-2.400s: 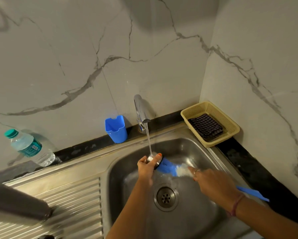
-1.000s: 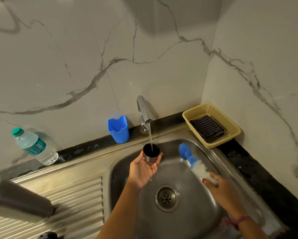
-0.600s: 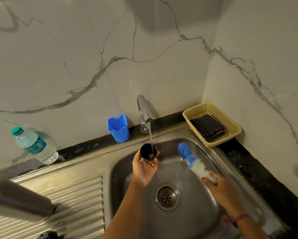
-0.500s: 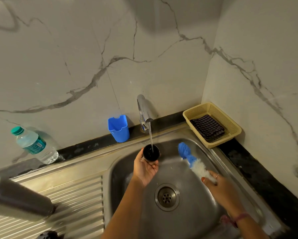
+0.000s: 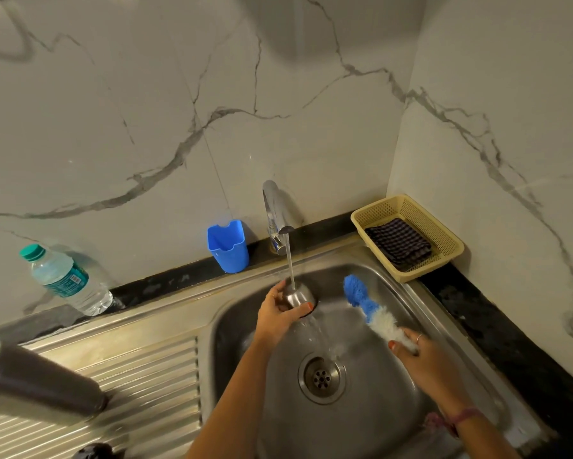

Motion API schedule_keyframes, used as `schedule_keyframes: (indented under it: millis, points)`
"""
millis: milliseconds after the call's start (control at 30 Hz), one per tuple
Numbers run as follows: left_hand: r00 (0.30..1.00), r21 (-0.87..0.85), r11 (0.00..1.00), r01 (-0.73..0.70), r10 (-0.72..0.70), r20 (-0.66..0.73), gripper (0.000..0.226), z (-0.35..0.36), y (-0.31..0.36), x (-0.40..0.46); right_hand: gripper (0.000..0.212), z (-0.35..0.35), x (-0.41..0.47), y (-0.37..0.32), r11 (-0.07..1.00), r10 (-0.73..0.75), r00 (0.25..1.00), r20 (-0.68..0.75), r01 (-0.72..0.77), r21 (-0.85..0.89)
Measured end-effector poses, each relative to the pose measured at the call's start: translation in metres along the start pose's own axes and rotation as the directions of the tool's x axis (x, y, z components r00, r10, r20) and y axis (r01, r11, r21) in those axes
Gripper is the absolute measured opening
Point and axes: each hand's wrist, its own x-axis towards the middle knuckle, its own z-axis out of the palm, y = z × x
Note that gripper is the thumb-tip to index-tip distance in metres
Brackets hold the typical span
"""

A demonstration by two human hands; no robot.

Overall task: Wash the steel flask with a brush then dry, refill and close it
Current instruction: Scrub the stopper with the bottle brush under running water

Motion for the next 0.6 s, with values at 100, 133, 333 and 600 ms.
schedule_keyframes:
  millis: [100,133,333,600]
  points:
    - [0.998,0.16,0.986,-0.057,0.059,-0.009,0.091,-0.005,0.004,0.005,0.053,0.001,-0.001,0.001,1.0,-0.005,1.0,-0.002,0.005,-0.001]
    - [0.998,0.202,0.977,-0.062,0.064,-0.004,0.097,-0.007,0.004,0.008,0.053,0.002,-0.002,0.001,1.0,-0.005,1.0,0.001,0.005,-0.001]
    - [0.994,0.425,0.898,-0.112,0.096,0.059,0.117,-0.02,0.003,0.025,0.05,0.001,-0.005,-0.007,1.0,-0.015,0.999,0.032,0.014,0.022]
    - [0.972,0.692,0.688,-0.219,0.094,0.213,0.12,-0.031,0.04,0.031,0.049,0.007,-0.008,-0.01,0.998,0.01,0.997,0.07,-0.014,0.058]
